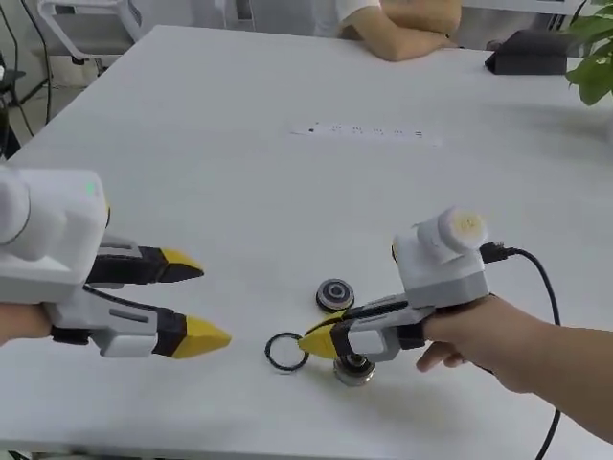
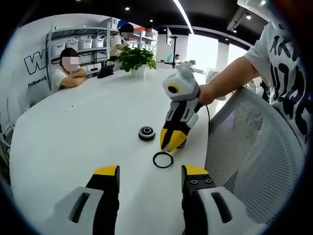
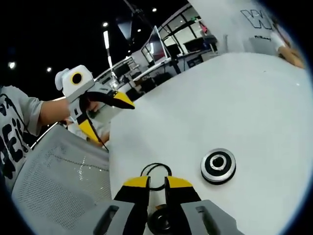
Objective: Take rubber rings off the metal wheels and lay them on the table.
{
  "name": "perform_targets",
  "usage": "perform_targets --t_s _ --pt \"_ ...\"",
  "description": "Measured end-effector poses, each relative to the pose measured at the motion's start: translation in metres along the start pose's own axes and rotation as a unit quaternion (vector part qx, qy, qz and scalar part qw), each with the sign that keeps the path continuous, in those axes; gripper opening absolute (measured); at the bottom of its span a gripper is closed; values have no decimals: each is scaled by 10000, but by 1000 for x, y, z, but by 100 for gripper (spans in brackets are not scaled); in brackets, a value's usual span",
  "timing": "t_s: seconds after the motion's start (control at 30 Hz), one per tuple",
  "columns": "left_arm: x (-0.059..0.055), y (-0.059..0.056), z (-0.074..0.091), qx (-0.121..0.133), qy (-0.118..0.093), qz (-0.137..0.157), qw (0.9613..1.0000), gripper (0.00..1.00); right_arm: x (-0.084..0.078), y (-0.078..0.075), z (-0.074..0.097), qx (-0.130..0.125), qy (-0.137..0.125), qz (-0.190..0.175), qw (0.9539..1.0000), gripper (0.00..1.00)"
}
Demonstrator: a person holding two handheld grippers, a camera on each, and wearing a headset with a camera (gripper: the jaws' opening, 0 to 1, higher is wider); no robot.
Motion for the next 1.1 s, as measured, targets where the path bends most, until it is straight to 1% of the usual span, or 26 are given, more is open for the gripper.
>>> perform_targets --t_s 0.1,0.17,0.3,0.37,0.5,0.73,0.8,0.97,1.1 --pt "0 0 -1 -18 17 -6 10000 48 2 1 2 1 -72 50 10000 15" --pt "2 0 -1 -22 18 -17 10000 48 4 1 3 -28 -77 192 9998 17" --pt "6 -1 -5 -50 9 -39 10000 47 8 3 5 19 -153 223 9996 18" --pt "8 -1 -7 -60 22 -64 10000 47 10 4 8 18 -215 294 9993 19" --pt "13 -2 -12 -133 30 -110 9998 46 13 6 14 6 -255 393 9989 19" --pt "20 -4 -22 -205 -8 -148 9997 46 13 1 27 -176 -339 525 9979 22" --pt "22 -4 -25 -224 -6 -182 9996 46 15 0 33 -232 -414 645 9968 21" --pt "25 -1 -33 -241 37 -205 9995 45 16 -5 42 -451 -473 685 9955 24" --pt "29 1 -39 -264 0 -151 9995 45 15 -8 47 -611 -453 801 9939 26"
Point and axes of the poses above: the centre of the closed fingertips' face, and the gripper's own axes: z roughly backward along the fingers, y roughly to its left, x roughly out of its top, the point moved 8 cm from there along z, roughly backward along the fingers, and after that the axes turned 15 degrees about z, right-handed, at the moved point
